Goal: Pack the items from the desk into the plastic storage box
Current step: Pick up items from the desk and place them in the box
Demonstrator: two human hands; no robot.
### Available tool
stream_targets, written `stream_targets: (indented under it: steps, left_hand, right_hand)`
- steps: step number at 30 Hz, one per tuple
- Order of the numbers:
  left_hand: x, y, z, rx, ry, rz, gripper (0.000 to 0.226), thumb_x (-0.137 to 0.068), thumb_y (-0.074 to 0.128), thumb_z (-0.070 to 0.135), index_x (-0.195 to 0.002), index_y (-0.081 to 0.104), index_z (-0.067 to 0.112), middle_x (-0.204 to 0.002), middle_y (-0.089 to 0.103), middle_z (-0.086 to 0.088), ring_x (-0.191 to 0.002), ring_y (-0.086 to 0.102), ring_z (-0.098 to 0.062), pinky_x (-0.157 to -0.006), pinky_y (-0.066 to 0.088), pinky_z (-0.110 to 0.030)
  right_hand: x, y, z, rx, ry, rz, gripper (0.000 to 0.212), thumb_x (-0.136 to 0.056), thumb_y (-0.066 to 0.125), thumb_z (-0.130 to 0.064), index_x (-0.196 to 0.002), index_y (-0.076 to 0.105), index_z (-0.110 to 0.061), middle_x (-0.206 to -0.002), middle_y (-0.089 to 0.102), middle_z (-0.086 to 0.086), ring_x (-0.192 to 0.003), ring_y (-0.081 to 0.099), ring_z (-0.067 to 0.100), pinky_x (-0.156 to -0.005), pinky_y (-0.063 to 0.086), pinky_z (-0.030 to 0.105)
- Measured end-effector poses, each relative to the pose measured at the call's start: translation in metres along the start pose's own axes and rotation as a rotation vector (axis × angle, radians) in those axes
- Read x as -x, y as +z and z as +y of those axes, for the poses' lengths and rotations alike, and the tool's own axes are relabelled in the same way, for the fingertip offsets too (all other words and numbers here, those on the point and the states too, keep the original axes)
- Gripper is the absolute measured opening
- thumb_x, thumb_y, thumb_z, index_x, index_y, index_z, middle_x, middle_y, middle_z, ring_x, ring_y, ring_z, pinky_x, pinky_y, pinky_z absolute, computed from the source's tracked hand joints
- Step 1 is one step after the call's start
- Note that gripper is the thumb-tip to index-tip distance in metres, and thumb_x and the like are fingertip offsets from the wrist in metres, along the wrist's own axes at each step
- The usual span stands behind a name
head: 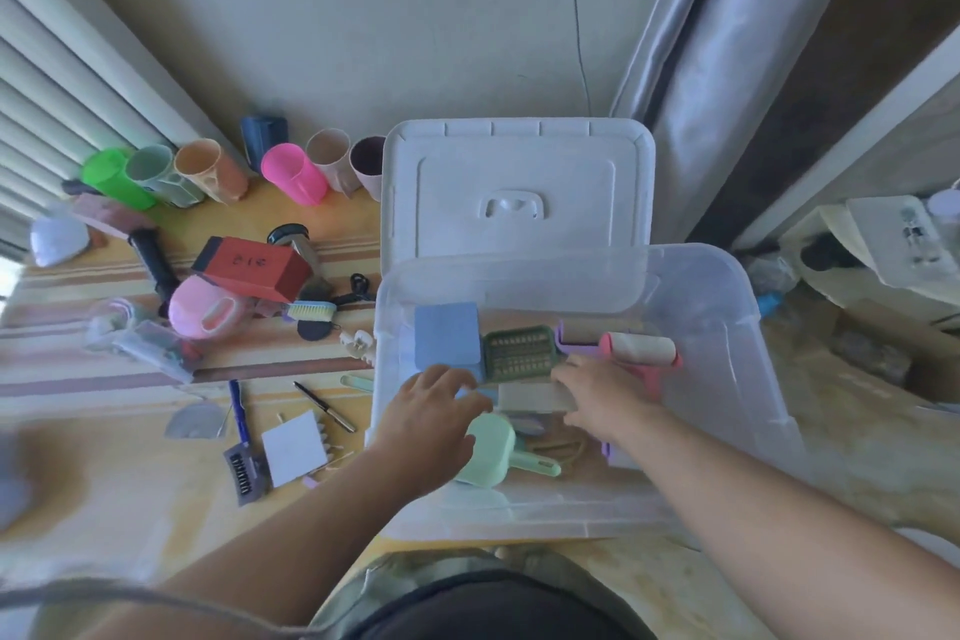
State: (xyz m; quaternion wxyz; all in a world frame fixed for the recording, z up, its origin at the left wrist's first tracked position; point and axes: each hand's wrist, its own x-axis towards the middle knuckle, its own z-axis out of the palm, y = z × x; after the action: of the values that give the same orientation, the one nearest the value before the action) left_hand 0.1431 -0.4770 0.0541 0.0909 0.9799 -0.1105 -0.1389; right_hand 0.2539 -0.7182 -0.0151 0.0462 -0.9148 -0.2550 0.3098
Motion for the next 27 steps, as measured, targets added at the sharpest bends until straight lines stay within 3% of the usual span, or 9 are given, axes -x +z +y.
stream_targets:
  steps: [3, 6, 9, 12, 15, 21, 24, 27]
  left_hand:
    - [0.003, -0.002, -0.002, 0.060, 0.031, 0.100, 0.043, -0.073, 0.084, 0.029, -0.114, 0.071, 0.032, -0.126, 0.063, -0.002, -0.118, 0.061, -0.030, -0.094, 0.057, -0.046]
    - [0.004, -0.011, -0.004, 0.146, 0.067, 0.241, 0.042, -0.082, 0.077, 0.030, -0.122, 0.066, 0.029, -0.134, 0.057, -0.003, -0.126, 0.054, -0.031, -0.100, 0.051, -0.045]
    - [0.008, -0.023, -0.022, 0.237, 0.028, 0.409, 0.035, -0.092, 0.069, 0.034, -0.126, 0.065, 0.026, -0.134, 0.054, -0.004, -0.125, 0.051, -0.029, -0.101, 0.046, -0.039]
    - [0.014, -0.029, -0.060, 0.275, -0.080, 0.556, 0.036, -0.093, 0.069, 0.031, -0.126, 0.066, 0.021, -0.131, 0.056, -0.005, -0.120, 0.052, -0.028, -0.103, 0.041, -0.036]
    - [0.027, -0.023, -0.113, 0.286, -0.211, 0.547, 0.039, -0.089, 0.069, 0.029, -0.126, 0.063, 0.022, -0.129, 0.056, -0.004, -0.118, 0.052, -0.030, -0.103, 0.045, -0.043]
    - [0.078, 0.020, -0.211, 0.216, -0.429, 0.201, 0.044, -0.081, 0.074, 0.025, -0.123, 0.066, 0.026, -0.126, 0.055, -0.003, -0.123, 0.047, -0.033, -0.103, 0.047, -0.053]
    - [0.106, 0.037, -0.246, 0.195, -0.457, 0.003, 0.046, -0.081, 0.070, 0.035, -0.127, 0.064, 0.034, -0.133, 0.053, 0.001, -0.131, 0.041, -0.029, -0.109, 0.041, -0.047]
    - [0.123, 0.048, -0.269, 0.198, -0.413, -0.077, 0.048, -0.080, 0.067, 0.037, -0.128, 0.063, 0.039, -0.137, 0.052, 0.005, -0.132, 0.040, -0.024, -0.110, 0.038, -0.041]
  right_hand:
    - [0.003, 0.000, 0.001, -0.070, 0.006, 0.059, 0.063, -0.084, 0.079, -0.045, -0.141, 0.057, -0.031, -0.139, 0.050, -0.006, -0.121, 0.056, 0.026, -0.090, 0.050, 0.037]
    - [0.010, -0.013, -0.006, -0.188, 0.012, 0.190, 0.059, -0.086, 0.070, -0.051, -0.140, 0.059, -0.031, -0.137, 0.050, -0.007, -0.125, 0.053, 0.024, -0.100, 0.048, 0.040]
    - [0.013, -0.033, -0.029, -0.279, -0.042, 0.413, 0.051, -0.083, 0.071, -0.044, -0.131, 0.064, -0.028, -0.128, 0.055, -0.005, -0.119, 0.056, 0.026, -0.100, 0.051, 0.045]
    - [0.009, -0.057, -0.074, -0.278, -0.146, 0.632, 0.045, -0.080, 0.081, -0.025, -0.124, 0.070, -0.018, -0.121, 0.060, 0.006, -0.112, 0.056, 0.034, -0.102, 0.045, 0.039]
    - [-0.002, -0.077, -0.134, -0.309, -0.286, 0.787, 0.039, -0.079, 0.078, -0.019, -0.117, 0.071, -0.013, -0.114, 0.061, 0.010, -0.106, 0.056, 0.033, -0.099, 0.039, 0.032]
    - [-0.043, -0.080, -0.265, -0.316, -0.491, 0.627, 0.036, -0.084, 0.072, -0.012, -0.119, 0.069, -0.013, -0.112, 0.060, 0.005, -0.103, 0.056, 0.025, -0.084, 0.049, 0.031]
    - [-0.082, -0.061, -0.308, -0.216, -0.382, 0.442, 0.038, -0.085, 0.067, -0.012, -0.124, 0.066, -0.014, -0.117, 0.056, 0.006, -0.105, 0.056, 0.029, -0.073, 0.052, 0.038]
    - [-0.121, -0.044, -0.326, -0.036, -0.169, 0.279, 0.046, -0.089, 0.065, -0.019, -0.134, 0.056, -0.021, -0.126, 0.048, 0.003, -0.116, 0.048, 0.029, -0.074, 0.048, 0.037]
